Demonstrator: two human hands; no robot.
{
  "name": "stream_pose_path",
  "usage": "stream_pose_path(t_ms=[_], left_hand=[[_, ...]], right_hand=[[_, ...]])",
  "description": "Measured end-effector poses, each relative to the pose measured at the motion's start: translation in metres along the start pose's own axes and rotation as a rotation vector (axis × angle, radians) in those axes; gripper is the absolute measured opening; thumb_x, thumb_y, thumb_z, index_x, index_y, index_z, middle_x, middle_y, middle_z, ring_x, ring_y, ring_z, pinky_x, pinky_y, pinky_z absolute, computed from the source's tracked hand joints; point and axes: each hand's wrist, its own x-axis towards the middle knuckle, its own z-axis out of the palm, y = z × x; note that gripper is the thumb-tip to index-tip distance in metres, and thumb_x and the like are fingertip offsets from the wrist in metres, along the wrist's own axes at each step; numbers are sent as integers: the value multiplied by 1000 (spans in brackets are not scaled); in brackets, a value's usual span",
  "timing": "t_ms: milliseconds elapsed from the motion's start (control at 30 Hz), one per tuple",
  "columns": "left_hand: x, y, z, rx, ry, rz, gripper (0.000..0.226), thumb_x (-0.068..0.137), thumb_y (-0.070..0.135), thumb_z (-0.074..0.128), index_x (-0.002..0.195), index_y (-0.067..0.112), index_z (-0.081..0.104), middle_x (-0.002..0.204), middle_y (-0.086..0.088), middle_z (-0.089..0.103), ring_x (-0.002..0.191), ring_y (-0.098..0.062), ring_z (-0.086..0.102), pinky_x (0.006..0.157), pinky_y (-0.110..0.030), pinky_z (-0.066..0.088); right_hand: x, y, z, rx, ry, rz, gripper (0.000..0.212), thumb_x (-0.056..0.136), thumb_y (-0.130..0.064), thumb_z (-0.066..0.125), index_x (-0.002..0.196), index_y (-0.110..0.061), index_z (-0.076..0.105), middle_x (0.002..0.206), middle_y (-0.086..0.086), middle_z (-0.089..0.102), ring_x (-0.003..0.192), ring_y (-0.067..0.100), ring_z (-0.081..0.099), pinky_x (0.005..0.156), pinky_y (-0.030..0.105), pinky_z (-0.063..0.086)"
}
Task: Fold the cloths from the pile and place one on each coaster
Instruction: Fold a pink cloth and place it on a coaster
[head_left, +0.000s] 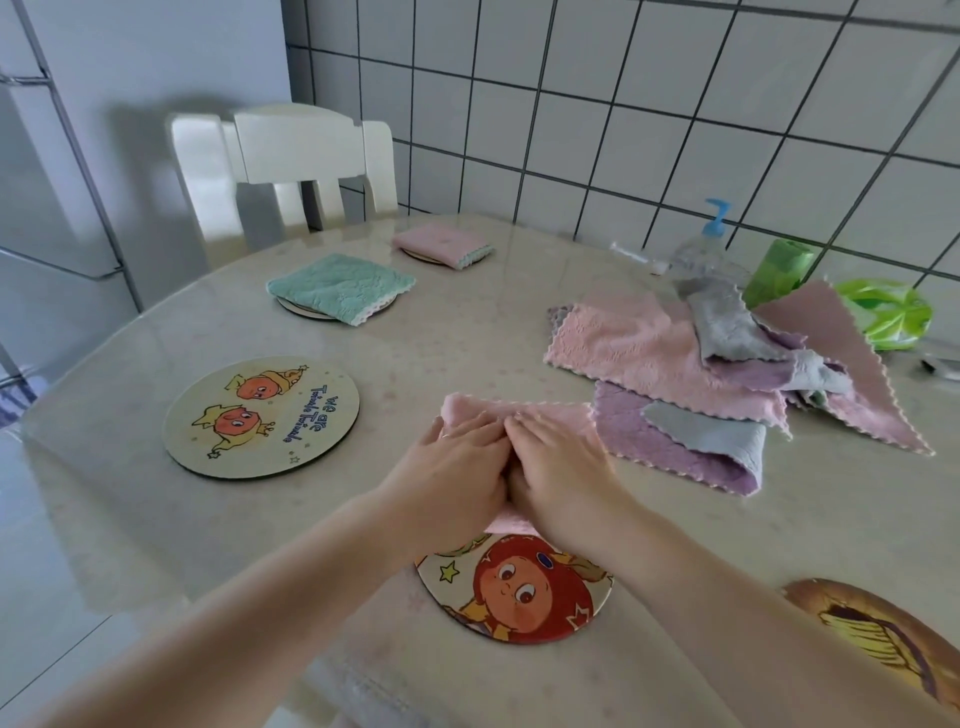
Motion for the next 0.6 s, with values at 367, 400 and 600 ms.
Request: stream_pose_path(t_ms=[367,400,600], left_hand=[[-21,-23,-3,21,-163,-181,61,97,49,12,149,23,-5,157,5,-9,144,-8,-10,118,-45,-5],[-24,-26,-5,23,-171,-190,61,96,51,11,149,24,-5,158,4,-7,144,-9,-7,119,-45,-4],[-39,-35,-17,-56,-56,-215,57,96,50,24,148,30,12,155,4,24,145,-13,11,119,-42,0]], right_hand=[[-29,27,3,-24,-111,145,67,94,-56,11,148,-23,-9,156,-7,-16,143,7,-15,118,46,-7],[-30,32,3,-1,-118,145,67,93,-57,11,148,-24,-8,155,-8,-17,143,7,-14,118,46,-5],[-37,71,-9,159,73,188,55,93,-49,34,145,-32,25,149,-14,32,140,9,27,117,47,18]])
